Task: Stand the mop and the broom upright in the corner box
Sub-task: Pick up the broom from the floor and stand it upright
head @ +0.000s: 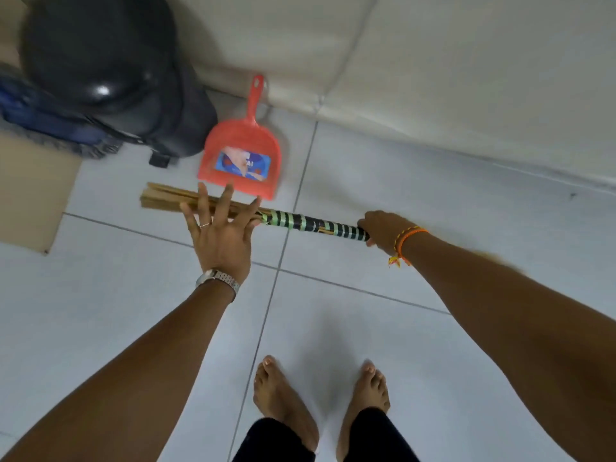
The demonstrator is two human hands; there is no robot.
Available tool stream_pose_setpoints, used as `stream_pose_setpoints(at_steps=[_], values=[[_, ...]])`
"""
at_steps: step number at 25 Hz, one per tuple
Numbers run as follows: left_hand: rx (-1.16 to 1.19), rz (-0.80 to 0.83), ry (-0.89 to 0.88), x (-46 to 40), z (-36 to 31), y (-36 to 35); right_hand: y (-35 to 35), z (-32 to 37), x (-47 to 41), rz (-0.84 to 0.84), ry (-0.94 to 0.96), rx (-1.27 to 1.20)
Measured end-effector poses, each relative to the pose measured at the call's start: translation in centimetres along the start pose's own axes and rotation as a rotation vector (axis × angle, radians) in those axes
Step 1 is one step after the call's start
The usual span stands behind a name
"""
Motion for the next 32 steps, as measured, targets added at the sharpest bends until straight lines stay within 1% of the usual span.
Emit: stream_pose_setpoints(at_steps=[2, 4, 6, 7, 8, 9, 10, 11, 13, 16, 18, 20, 23, 25, 28, 30, 32], values=[[0.012, -0.059, 0.024, -3.9, -2.5, 5.7, 4.5, 0.2, 2.8, 0.002, -0.014, -0.122], [0.089, -0.148, 0.104, -8.0, -5.7, 12.8, 9.8, 0.2, 6.4, -0.018, -0.027, -0.232], [0.269, -0.257, 0.264, -11.6, -9.1, 21.3, 15.8, 0.4, 10.9, -0.063, -0.018, -0.332], [0.431, -0.278, 0.330, -13.0, -10.7, 24.9, 18.5, 0.7, 13.2, -0.093, -0.004, -0.377], [0.646, -0.266, 0.371, -14.0, -12.6, 28.3, 21.4, 1.0, 15.5, -0.132, 0.013, -0.411], [0.884, -0.209, 0.378, -14.9, -14.4, 31.1, 23.8, 1.4, 17.5, -0.168, 0.024, -0.450], [1.100, -0.121, 0.346, -15.7, -16.2, 33.4, 25.5, 1.9, 19.0, -0.195, 0.033, -0.501], [1.252, -0.044, 0.284, -16.4, -17.9, 36.4, 27.7, 2.5, 20.7, -0.225, 0.047, -0.543], [1.373, 0.007, 0.204, -17.3, -19.8, 41.8, 31.3, 4.1, 23.3, -0.283, 0.086, -0.600], [1.477, 0.039, 0.165, -18.0, -20.7, 48.4, 36.2, 7.6, 25.6, -0.337, 0.126, -0.697], [1.503, 0.035, 0.153, -18.4, -19.7, 50.9, 39.0, 10.2, 25.7, -0.366, 0.151, -0.747], [1.547, 0.019, 0.177, -18.9, -17.4, 53.2, 41.4, 13.1, 24.8, -0.389, 0.170, -0.743], [1.622, -0.010, 0.205, -19.7, -12.1, 55.9, 44.8, 18.7, 22.6, -0.413, 0.203, -0.742], [1.581, -0.020, 0.178, -20.1, -7.6, 57.6, 46.9, 23.7, 21.0, -0.418, 0.229, -0.766], [1.509, 0.035, 0.125, -20.5, -1.5, 60.5, 49.5, 30.9, 18.5, -0.398, 0.233, -0.794], [1.467, 0.071, 0.098, -20.7, 2.7, 62.6, 51.8, 35.6, 17.0, -0.385, 0.222, -0.761], [1.423, 0.088, 0.061, -21.1, 6.2, 64.6, 54.3, 39.7, 16.2, -0.412, 0.223, -0.737]])
Point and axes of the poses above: each hand's wrist, its own x-axis away from the middle knuckle, its own y-axis out of the back of the hand, z = x × y, the point moved 4 cm from there along -x, towards the middle knuckle, and after that the axes turned 11 degrees about x, right-handed, at the moved point
